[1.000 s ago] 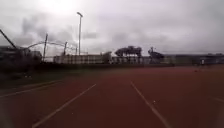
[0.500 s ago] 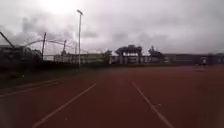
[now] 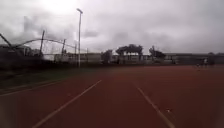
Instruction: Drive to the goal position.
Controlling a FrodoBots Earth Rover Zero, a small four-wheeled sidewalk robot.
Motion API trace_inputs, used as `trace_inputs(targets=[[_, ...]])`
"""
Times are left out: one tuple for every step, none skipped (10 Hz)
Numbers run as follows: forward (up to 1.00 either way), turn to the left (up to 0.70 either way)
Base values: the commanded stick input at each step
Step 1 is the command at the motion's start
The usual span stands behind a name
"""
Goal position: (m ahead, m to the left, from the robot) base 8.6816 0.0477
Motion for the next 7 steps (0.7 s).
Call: trace_inputs(targets=[[0.50,0.00],[0.50,0.00],[0.50,0.00],[0.50,0.00],[0.50,0.00],[0.50,0.00],[0.50,0.00]])
